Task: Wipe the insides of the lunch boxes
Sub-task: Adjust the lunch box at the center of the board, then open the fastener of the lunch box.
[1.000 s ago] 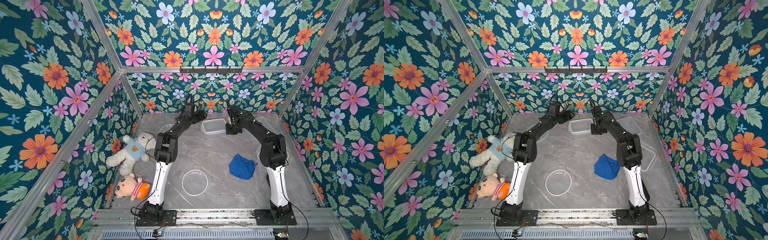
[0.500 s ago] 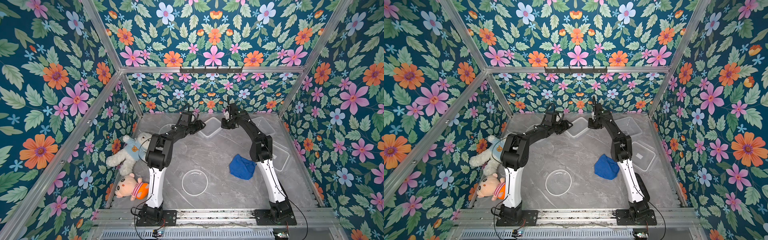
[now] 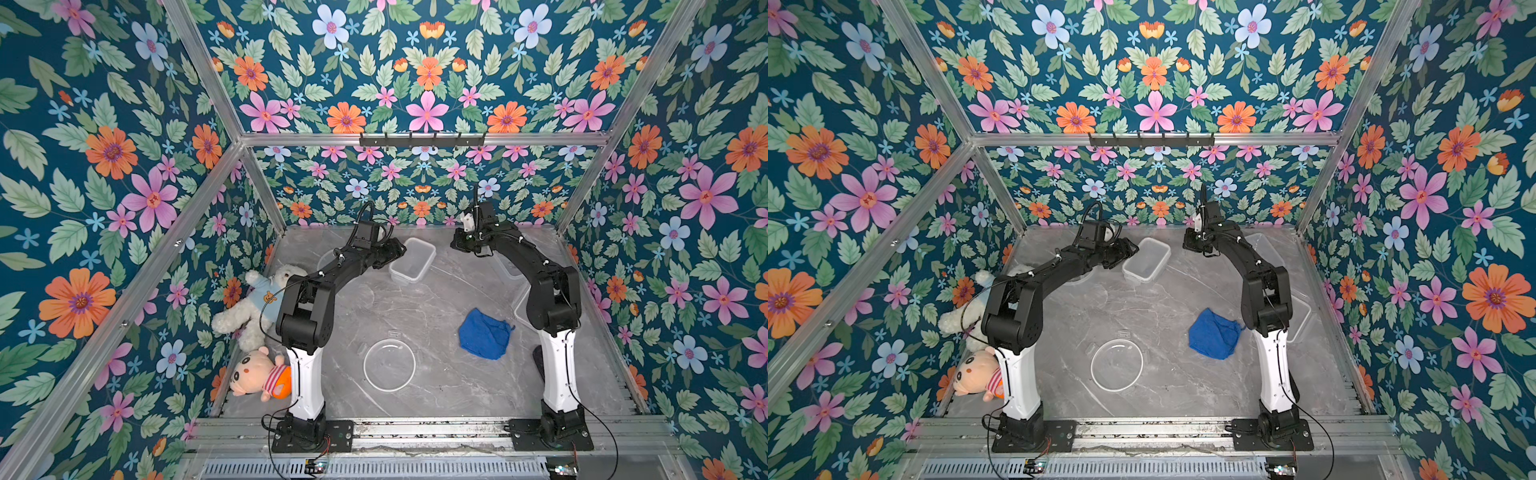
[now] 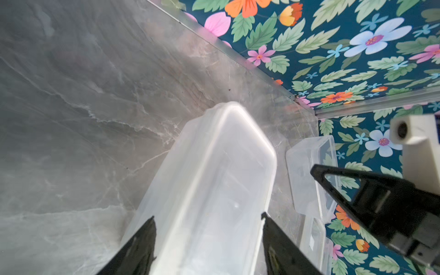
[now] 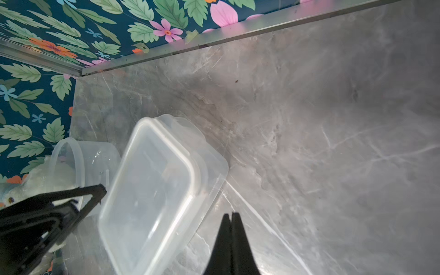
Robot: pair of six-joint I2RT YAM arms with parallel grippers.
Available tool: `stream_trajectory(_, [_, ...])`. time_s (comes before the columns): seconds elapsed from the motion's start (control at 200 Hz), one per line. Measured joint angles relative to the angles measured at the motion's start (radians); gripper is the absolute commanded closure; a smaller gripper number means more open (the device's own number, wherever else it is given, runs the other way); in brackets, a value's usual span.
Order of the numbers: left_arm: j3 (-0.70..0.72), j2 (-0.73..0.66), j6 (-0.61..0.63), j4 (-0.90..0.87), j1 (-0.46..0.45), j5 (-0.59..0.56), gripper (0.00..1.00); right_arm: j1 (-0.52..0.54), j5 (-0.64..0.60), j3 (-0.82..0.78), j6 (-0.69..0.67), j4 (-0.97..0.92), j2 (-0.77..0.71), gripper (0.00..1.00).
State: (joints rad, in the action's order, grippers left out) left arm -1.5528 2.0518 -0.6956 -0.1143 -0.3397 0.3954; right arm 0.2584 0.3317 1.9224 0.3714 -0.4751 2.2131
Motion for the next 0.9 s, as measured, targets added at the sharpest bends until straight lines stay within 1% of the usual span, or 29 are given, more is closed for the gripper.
stream_trajectory(0.05, [-0.004,0.003,0.004,-0.021,0.002,-0.006,0.28,0.002,0.017,-0.098,0.019,0.061,-0.045,0.62])
stream_trajectory(0.105, [-0.005,0.003,0.007,-0.042,0.002,-0.013,0.28,0.002,0.053,-0.214,0.038,0.143,-0.091,0.53])
stream_trajectory(0.16, [-0.003,-0.001,0.008,-0.060,0.000,-0.025,0.28,-0.001,0.095,-0.337,0.084,0.253,-0.132,0.49])
stream_trajectory(0.21, [0.002,-0.008,0.007,-0.068,-0.001,-0.029,0.28,-0.005,0.128,-0.418,0.128,0.343,-0.153,0.46])
stream_trajectory(0.315, [0.033,-0.028,-0.004,-0.069,-0.001,-0.030,0.28,-0.006,0.198,-0.521,0.217,0.530,-0.157,0.39])
stream_trajectory(0.435, [0.043,-0.053,-0.014,-0.078,-0.001,-0.031,0.28,-0.003,0.274,-0.594,0.330,0.780,-0.127,0.36])
stream_trajectory(0.54, [-0.003,-0.052,-0.017,-0.064,-0.002,-0.031,0.28,0.005,0.308,-0.634,0.432,0.970,-0.073,0.34])
stream_trajectory(0.745, [-0.100,0.045,-0.039,-0.021,-0.030,0.001,0.31,0.037,0.340,-0.637,0.576,1.221,0.027,0.33])
stream_trajectory(0.9, [-0.124,0.097,-0.060,0.019,-0.058,0.031,0.33,0.047,0.357,-0.611,0.650,1.326,0.093,0.33])
